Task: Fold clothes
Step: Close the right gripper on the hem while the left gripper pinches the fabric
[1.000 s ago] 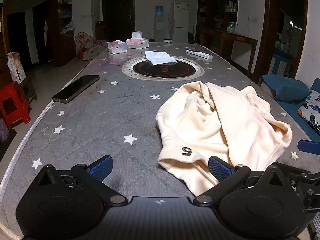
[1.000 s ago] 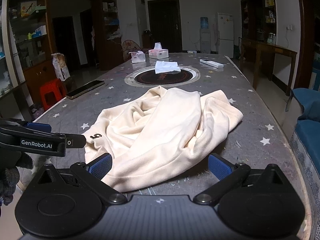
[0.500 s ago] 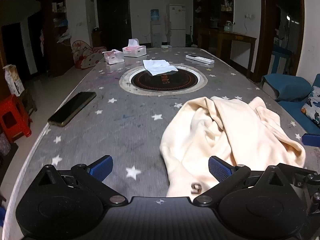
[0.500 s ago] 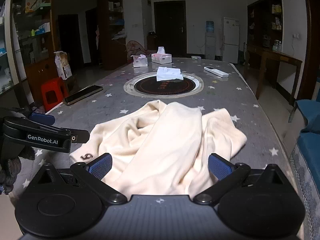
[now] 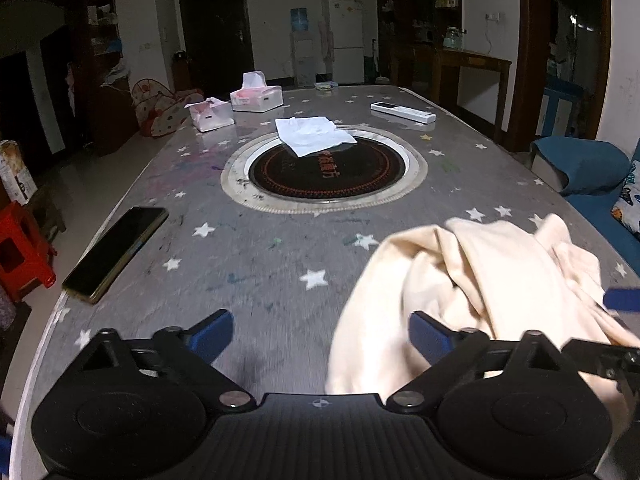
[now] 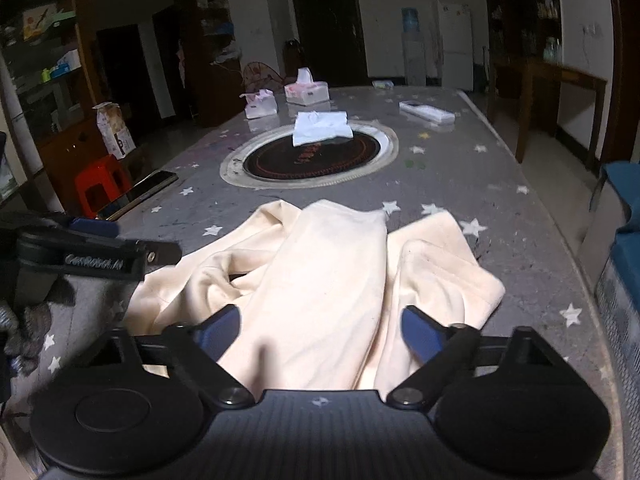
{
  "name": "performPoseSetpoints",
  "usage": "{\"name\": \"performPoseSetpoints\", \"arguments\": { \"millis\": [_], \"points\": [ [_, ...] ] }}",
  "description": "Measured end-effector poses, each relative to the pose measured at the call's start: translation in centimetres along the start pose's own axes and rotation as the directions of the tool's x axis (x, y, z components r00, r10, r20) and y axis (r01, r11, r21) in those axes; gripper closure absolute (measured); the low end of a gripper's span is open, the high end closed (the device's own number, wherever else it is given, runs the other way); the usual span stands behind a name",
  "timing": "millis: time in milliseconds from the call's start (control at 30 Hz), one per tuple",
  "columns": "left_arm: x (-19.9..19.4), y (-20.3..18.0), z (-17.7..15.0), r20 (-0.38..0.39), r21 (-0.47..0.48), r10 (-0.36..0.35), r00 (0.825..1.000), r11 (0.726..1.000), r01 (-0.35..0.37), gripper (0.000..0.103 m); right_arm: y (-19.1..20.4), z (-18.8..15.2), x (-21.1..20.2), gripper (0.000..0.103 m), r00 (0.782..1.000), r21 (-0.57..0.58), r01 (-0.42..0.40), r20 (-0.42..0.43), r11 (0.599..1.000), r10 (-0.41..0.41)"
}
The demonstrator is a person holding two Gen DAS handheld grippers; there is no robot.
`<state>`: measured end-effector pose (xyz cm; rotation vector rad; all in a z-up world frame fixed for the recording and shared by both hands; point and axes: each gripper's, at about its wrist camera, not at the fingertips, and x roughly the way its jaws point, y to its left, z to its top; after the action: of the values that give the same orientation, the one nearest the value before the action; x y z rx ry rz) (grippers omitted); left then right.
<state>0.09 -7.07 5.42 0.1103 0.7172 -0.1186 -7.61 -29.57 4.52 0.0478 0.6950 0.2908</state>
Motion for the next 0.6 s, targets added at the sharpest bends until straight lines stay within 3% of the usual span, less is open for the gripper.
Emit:
{"name": "performPoseSetpoints", "arguments": {
  "millis": [100, 300, 433, 467, 533, 600],
  "points": [
    [1.6, 0.5, 0.3, -0.033, -0.002, -0.023, 0.999, 1.0, 0.023, 0.014, -0.8, 0.4, 0.9, 0.027, 1.0, 0.022, -0.011, -0.017, 1.0, 0.011],
    [2.7, 0.9, -0.9, -0.082, 0.005, -0.101, 0.991, 0.995, 0.102, 0.018, -1.1, 0.7, 2.1, 0.039, 0.999, 0.023, -0.019, -0.049, 1.0, 0.02],
    [3.0, 0.8, -1.6, -0.095, 0.013, -0.132, 0.987, 0.991, 0.134, 0.061, -1.2, 0.4, 2.9, 0.052, 0.997, 0.038, -0.019, -0.071, 0.999, 0.021],
    [2.9, 0.9, -1.6, -0.085, 0.018, -0.143, 0.986, 0.989, 0.145, 0.083, -1.1, 0.3, 3.0, 0.053, 0.997, 0.037, -0.016, -0.074, 0.999, 0.019],
    [2.7, 1.2, -1.6, -0.082, 0.005, -0.171, 0.982, 0.985, 0.172, 0.096, -0.9, 0.0, 2.9, 0.054, 0.997, 0.03, -0.015, -0.076, 0.999, 0.017],
    [2.2, 1.2, -1.8, -0.062, 0.022, -0.155, 0.986, 0.987, 0.157, 0.1, -0.8, -0.1, 2.8, 0.06, 0.997, 0.022, -0.009, -0.077, 1.0, 0.011]
  ]
}}
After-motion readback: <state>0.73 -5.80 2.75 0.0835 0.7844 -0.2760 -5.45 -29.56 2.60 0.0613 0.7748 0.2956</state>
